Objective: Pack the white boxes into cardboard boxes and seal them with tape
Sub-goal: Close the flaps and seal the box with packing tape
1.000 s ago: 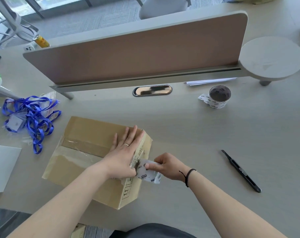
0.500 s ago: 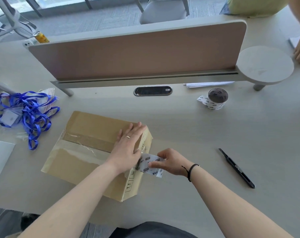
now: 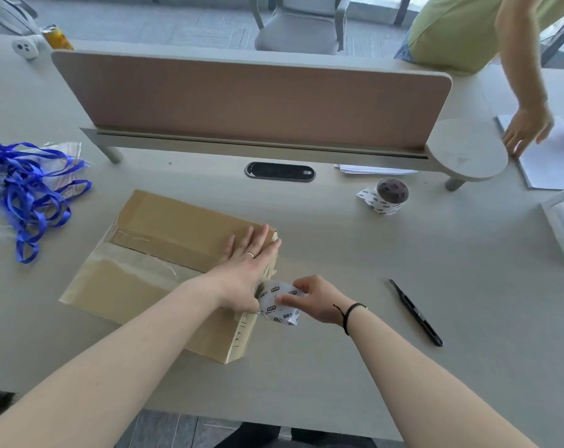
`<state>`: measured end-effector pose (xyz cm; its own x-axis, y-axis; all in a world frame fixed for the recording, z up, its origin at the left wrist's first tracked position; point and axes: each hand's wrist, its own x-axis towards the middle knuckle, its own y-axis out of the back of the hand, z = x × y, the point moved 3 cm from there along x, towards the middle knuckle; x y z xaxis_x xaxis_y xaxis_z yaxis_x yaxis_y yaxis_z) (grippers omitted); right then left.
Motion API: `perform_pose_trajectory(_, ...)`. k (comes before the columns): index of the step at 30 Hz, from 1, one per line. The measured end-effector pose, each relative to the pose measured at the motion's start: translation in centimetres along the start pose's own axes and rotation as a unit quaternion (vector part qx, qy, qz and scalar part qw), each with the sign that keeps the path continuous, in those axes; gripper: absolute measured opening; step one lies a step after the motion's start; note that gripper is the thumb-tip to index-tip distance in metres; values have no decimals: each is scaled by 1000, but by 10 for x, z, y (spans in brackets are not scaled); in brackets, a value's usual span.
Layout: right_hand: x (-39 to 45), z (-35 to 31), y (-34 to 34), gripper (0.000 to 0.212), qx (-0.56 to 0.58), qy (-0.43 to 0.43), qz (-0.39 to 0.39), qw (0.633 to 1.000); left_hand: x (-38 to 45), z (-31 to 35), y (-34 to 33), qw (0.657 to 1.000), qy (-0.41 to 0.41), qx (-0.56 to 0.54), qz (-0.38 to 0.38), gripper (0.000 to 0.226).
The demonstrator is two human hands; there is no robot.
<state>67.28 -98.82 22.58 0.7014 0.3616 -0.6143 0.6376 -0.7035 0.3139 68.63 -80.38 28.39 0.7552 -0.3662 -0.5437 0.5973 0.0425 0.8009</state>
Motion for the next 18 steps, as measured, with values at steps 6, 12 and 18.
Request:
perform_pose_trajectory(6,5,4,0,73,10,31,-13,999,-5,-1,-2,983,10,-142,112,98)
perform_pose_trajectory(12,9,6,-8,69,26,72,-25,997,-5,1,-7,983,30,-132,127,90)
perform_pose_trajectory(18,8,24,-7,50,30,65,5,997,-3,1,-6,982,48,-153,100,87)
